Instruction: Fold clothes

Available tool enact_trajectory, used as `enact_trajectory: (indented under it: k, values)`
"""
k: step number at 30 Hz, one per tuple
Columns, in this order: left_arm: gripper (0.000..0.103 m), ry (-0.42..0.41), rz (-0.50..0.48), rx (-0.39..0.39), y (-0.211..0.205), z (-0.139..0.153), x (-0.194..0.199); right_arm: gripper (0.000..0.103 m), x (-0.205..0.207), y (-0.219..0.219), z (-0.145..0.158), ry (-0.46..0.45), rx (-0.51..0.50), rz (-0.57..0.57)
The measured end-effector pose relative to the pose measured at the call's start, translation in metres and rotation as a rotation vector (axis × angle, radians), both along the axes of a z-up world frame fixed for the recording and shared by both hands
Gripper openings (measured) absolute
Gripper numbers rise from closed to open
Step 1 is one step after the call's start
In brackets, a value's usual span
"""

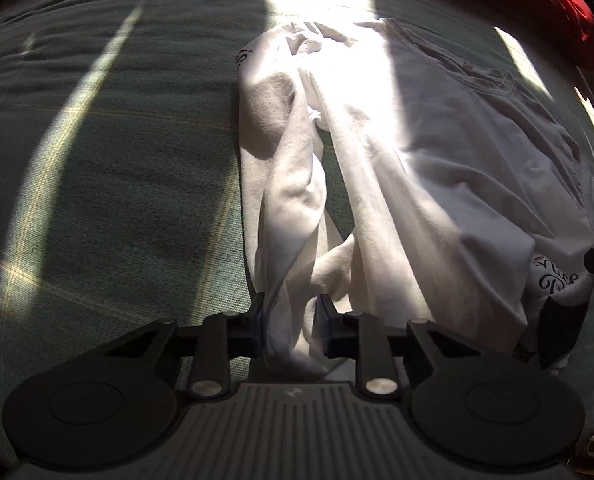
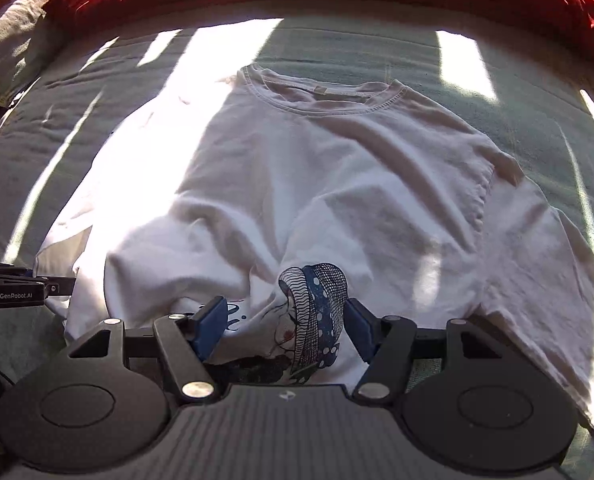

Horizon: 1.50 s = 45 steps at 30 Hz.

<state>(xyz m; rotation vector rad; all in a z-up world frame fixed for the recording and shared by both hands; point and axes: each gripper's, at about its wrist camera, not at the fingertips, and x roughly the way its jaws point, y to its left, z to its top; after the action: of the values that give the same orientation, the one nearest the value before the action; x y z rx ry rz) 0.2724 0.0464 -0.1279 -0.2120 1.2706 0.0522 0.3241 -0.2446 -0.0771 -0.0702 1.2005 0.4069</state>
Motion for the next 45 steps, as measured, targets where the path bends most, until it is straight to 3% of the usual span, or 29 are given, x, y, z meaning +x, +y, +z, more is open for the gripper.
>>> enact_trajectory:
  k: [11, 16, 21, 29, 33, 40, 43, 45]
  values:
    - [0.001, -0.055, 0.068, 0.330, 0.057, 0.038, 0.013, 0.068, 0.006, -0.003, 0.006, -0.034, -0.006, -0.014]
    - [0.001, -0.127, 0.085, 0.473, 0.091, 0.065, 0.028, 0.068, 0.009, -0.003, 0.006, -0.040, -0.004, -0.019]
    - [0.001, -0.211, 0.049, 0.543, 0.088, 0.087, 0.042, 0.068, 0.011, 0.000, 0.006, -0.040, -0.003, -0.020]
    - [0.001, -0.257, -0.136, 0.336, 0.025, 0.083, 0.045, 0.068, 0.014, 0.007, 0.006, -0.038, 0.005, -0.022]
    - [0.003, -0.212, -0.244, 0.206, -0.013, 0.063, 0.040, 0.068, 0.015, 0.011, 0.006, -0.041, 0.002, -0.017]
    - [0.008, -0.148, -0.306, 0.129, -0.029, 0.047, 0.030, 0.068, 0.018, 0.012, 0.005, -0.037, -0.002, -0.016]
    - [0.014, -0.117, -0.301, 0.103, -0.024, 0.048, 0.022, 0.068, 0.019, 0.013, 0.004, -0.034, -0.001, -0.015]
    - [0.031, -0.088, -0.291, 0.072, -0.018, 0.049, 0.014, 0.068, 0.020, 0.014, 0.003, -0.032, 0.002, -0.016]
